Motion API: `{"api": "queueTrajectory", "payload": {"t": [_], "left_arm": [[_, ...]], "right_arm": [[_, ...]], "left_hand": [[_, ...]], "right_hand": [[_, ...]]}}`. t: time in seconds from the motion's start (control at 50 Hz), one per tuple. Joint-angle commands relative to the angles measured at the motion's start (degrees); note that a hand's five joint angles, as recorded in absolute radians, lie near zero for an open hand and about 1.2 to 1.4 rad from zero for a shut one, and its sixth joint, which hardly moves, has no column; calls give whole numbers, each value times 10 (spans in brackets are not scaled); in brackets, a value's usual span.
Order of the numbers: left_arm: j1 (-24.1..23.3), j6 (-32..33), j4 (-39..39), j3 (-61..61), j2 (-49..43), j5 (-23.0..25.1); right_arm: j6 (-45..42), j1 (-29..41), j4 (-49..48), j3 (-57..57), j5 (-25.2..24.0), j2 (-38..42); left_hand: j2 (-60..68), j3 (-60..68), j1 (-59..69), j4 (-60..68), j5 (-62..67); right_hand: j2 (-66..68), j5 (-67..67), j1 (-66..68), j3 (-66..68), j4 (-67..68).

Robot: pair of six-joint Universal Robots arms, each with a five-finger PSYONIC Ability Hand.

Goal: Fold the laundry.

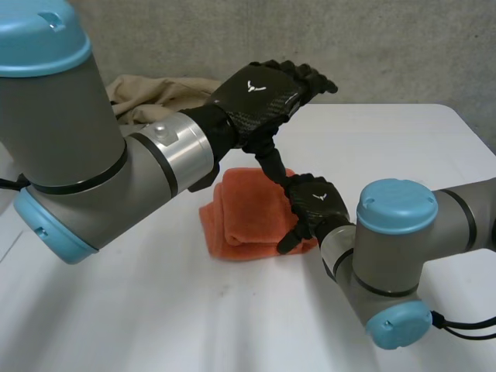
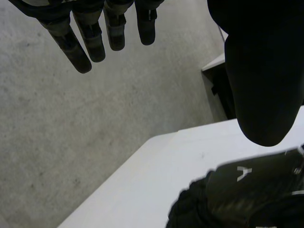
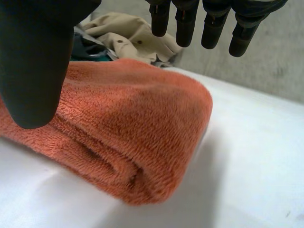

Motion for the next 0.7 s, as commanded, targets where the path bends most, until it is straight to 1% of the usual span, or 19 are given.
{"api": "queueTrajectory", "payload": {"t": [0.02, 0.16, 0.18, 0.22, 0.24, 0.26, 0.28, 0.4, 0.48, 0.56, 0.58, 0.62, 0.64, 0.66, 0.7], "left_arm": [[-2, 0, 0, 1, 4, -1], [8, -1, -1, -3, 1, 1], [10, -1, -1, -3, 0, 1], [12, -2, -1, -4, 0, 1], [13, -3, -1, -4, -1, 1], [15, -3, -1, -4, -2, 1], [15, -4, -1, -4, -2, 1], [19, -5, -1, -5, -2, 1], [23, -5, 1, -3, -2, 1], [23, -4, 1, -1, -2, 1], [23, -5, 1, 0, -2, 2], [22, -4, 1, 0, -2, 1], [22, -5, 1, 0, -2, 1], [22, -4, 1, 0, -2, 1], [21, -4, 1, 1, -2, 2]], "right_arm": [[17, -14, 11, -35, -2, 52], [21, -18, 10, -85, 4, 105], [20, -19, 10, -90, 4, 110], [14, -20, 7, -106, 4, 123], [13, -21, 6, -111, 4, 126], [13, -22, 6, -114, 4, 128], [13, -28, 5, -121, 0, 131], [28, -61, -6, -126, 5, 114], [37, -97, -41, -166, 6, 126], [30, -145, -34, -249, 21, 172], [23, -169, -18, -293, 33, 196], [14, -193, 1, -343, 44, 221], [10, -206, 13, -369, 49, 233], [1, -231, 37, -424, 53, 261], [-5, -252, 60, -482, 54, 291]], "left_hand": [[-16, -20, -10, -14, -27], [-16, -20, -10, -14, -27], [-16, -20, -10, -14, -27], [-16, -20, -10, -14, -27], [-16, -20, -10, -14, -27], [-16, -20, -10, -14, -27], [-16, -20, -10, -14, -27], [-16, -20, -10, -14, -27], [-16, -20, -10, -14, -27], [-16, -20, -10, -14, -27], [-16, -20, -10, -14, -27], [-16, -20, -10, -14, -27], [-16, -20, -10, -14, -27], [-16, -20, -10, -14, -27], [-16, -20, -10, -14, -27]], "right_hand": [[-17, -23, -17, -16, -16], [-17, -23, -17, -16, -16], [12, 5, 12, 12, 12], [250, 244, 250, 250, 250], [409, 403, 409, 410, 409], [620, 614, 621, 621, 621], [683, 677, 683, 683, 683], [683, 677, 683, 684, 684], [683, 677, 683, 684, 684], [683, 677, 683, 684, 684], [683, 677, 683, 684, 684], [683, 677, 683, 684, 684], [683, 677, 683, 684, 684], [683, 677, 683, 684, 684], [683, 677, 683, 684, 684]]}}
